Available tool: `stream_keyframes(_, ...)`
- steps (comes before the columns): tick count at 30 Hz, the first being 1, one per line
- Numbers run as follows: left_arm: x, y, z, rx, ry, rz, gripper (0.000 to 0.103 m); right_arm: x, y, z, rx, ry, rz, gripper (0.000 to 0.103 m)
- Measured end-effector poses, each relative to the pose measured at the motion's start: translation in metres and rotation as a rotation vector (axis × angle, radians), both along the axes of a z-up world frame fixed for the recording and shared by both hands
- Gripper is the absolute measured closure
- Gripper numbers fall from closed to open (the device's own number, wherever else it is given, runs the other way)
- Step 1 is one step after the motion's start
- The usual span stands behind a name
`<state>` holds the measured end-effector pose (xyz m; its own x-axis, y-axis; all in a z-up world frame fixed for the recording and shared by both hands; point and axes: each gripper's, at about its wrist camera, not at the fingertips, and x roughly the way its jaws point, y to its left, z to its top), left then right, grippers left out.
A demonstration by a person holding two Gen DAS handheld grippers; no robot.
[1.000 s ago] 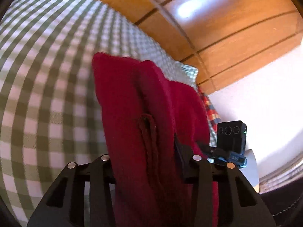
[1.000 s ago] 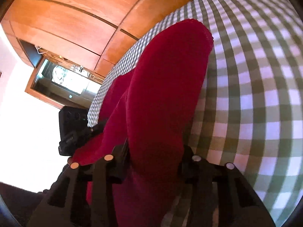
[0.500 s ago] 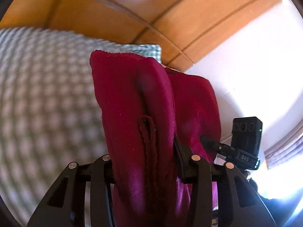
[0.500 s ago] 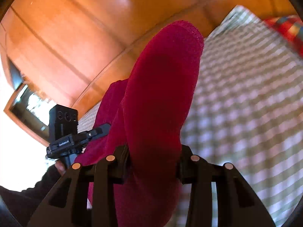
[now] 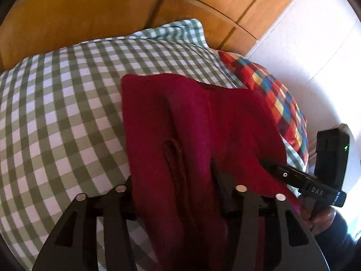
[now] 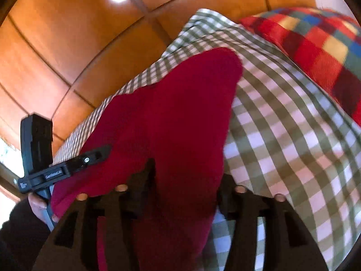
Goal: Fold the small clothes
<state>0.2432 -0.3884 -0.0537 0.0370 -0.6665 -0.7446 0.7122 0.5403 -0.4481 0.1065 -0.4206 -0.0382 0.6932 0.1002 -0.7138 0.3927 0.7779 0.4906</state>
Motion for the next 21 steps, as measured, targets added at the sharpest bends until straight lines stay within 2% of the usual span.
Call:
stream_keyframes(2,-0.004,0.01,0.009,0.009,-0.026,0.011,0.05,-0.002,-0.002,0.006,-0.031,0.017,-0.011,0.03)
stream_keyframes(5,-0.025,0.046,0.033,0.028,-0.156,0.078,0.051,-0.01,0.005,0.032,-0.179,0.017,-0.052,0.03)
stream_keyframes(6,-0.029,0.049,0.042,0.022,-0.2,0.104,0.053,-0.021,0.014,0.046,-0.223,-0.01,-0.059,0.031)
stream_keyframes(8,-0.04,0.054,0.058,-0.023,-0.248,0.128,0.06,-0.03,0.023,0.06,-0.242,-0.051,-0.046,0.038)
stream_keyframes(10,-0.056,0.061,0.067,-0.06,-0.284,0.108,0.066,-0.04,0.041,0.07,-0.263,-0.074,-0.005,0.05)
stream_keyframes(11,-0.064,0.062,0.069,-0.065,-0.297,0.091,0.071,-0.04,0.049,0.072,-0.264,-0.076,0.01,0.053)
stream_keyframes(13,-0.074,0.055,0.063,-0.05,-0.298,0.051,0.076,-0.036,0.069,0.067,-0.275,-0.058,0.05,0.063)
stream_keyframes(16,-0.079,0.045,0.043,0.023,-0.291,0.039,0.076,-0.027,0.094,0.051,-0.335,-0.009,0.078,0.065)
stream_keyframes(18,-0.074,0.039,0.019,0.094,-0.281,0.042,0.076,-0.028,0.104,0.041,-0.361,0.006,0.072,0.065)
stream_keyframes(20,-0.072,0.046,0.005,0.088,-0.257,0.051,0.076,-0.027,0.113,0.031,-0.4,0.021,0.067,0.065)
stream_keyframes(21,-0.073,0.048,0.002,0.077,-0.264,0.054,0.076,-0.026,0.121,0.023,-0.451,0.033,0.064,0.065)
